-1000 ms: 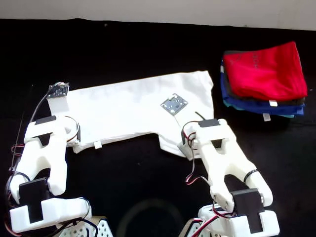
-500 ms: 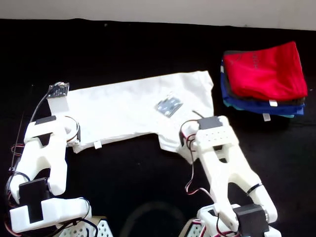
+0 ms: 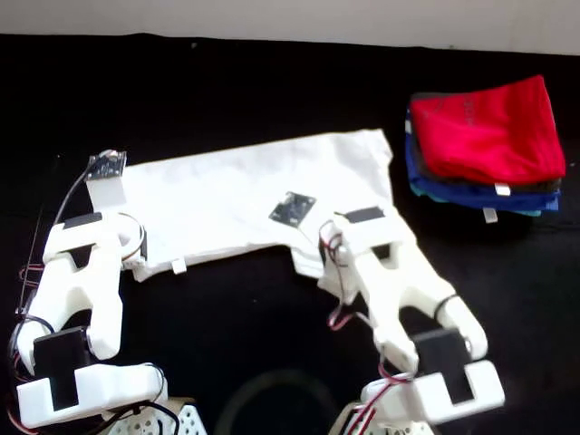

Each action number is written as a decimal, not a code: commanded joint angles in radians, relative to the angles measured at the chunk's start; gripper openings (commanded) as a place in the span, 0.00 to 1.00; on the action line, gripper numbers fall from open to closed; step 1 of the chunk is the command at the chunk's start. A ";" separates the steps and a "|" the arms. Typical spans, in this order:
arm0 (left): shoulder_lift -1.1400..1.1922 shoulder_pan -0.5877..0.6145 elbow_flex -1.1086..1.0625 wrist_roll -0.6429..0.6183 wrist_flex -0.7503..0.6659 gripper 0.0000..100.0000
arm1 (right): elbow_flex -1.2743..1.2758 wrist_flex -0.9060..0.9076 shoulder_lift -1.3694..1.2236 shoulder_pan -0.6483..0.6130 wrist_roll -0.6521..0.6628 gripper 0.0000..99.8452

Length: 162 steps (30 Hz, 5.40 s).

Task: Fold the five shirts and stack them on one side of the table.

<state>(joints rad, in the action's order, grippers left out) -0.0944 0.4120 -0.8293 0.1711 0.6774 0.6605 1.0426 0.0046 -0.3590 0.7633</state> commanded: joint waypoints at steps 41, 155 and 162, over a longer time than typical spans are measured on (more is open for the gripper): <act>-0.007 0.018 -0.001 -0.006 -0.012 0.01 | -1.383 0.128 -0.779 0.064 -0.132 0.16; -0.007 0.018 0.001 -0.006 -0.014 0.01 | -2.301 0.645 -1.159 -0.096 -0.404 0.01; -0.007 0.018 0.001 -0.006 -0.014 0.01 | -2.364 0.722 -1.152 -0.024 -0.402 0.01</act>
<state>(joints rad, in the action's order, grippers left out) -0.0928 0.4120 -0.8293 0.1711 0.6774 -1.6441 1.7484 -1.1769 -0.4250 0.3521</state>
